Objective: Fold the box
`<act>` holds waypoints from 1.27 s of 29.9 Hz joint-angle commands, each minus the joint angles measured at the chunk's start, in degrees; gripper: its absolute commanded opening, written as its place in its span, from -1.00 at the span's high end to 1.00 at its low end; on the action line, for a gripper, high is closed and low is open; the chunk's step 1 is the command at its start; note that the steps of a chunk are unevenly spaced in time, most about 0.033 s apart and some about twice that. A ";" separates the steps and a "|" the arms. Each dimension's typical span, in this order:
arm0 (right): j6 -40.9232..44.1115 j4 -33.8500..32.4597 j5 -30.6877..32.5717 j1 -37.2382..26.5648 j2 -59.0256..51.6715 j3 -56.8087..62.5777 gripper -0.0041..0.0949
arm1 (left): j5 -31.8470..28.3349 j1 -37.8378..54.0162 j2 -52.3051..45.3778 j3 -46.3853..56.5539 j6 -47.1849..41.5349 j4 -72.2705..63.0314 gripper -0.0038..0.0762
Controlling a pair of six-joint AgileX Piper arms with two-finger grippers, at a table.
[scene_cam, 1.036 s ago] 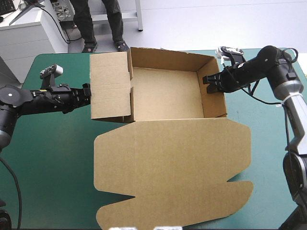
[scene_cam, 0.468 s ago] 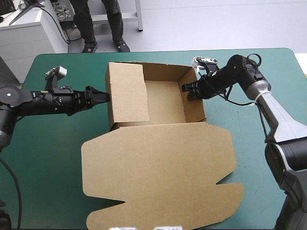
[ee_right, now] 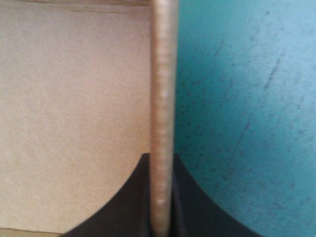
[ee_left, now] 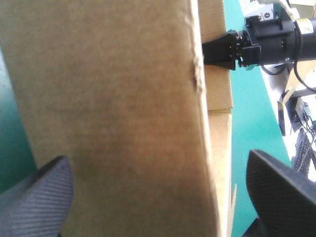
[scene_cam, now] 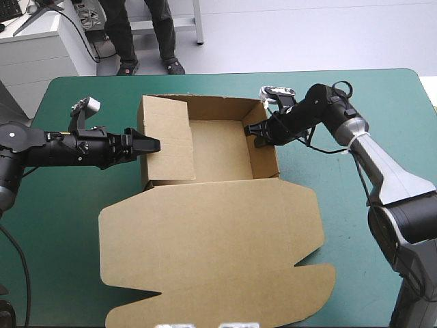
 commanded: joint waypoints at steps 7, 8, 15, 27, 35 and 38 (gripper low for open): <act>3.15 0.16 -3.73 5.43 -3.13 -1.66 0.94 | 1.86 -0.10 -1.73 -1.83 0.31 -1.13 -0.78; 3.87 -0.94 -3.61 6.04 -3.13 -1.66 0.94 | 1.39 -0.10 -1.73 -1.83 0.21 0.01 -0.78; 6.42 -4.93 -4.59 10.22 -3.13 -1.75 0.94 | -2.77 -0.10 -1.63 -1.83 -1.85 9.00 -0.77; 8.90 -7.78 -3.73 11.38 -3.13 -1.75 0.94 | -6.04 -4.61 -1.63 -1.72 -4.68 18.90 -0.02; 8.90 -7.86 -2.75 11.60 -3.13 -1.75 0.93 | -7.40 -12.64 0.16 -1.72 -17.74 34.29 0.26; 10.39 -10.76 -2.25 12.76 -3.13 -1.75 0.93 | -7.03 -14.67 1.65 -1.72 -19.72 36.45 0.49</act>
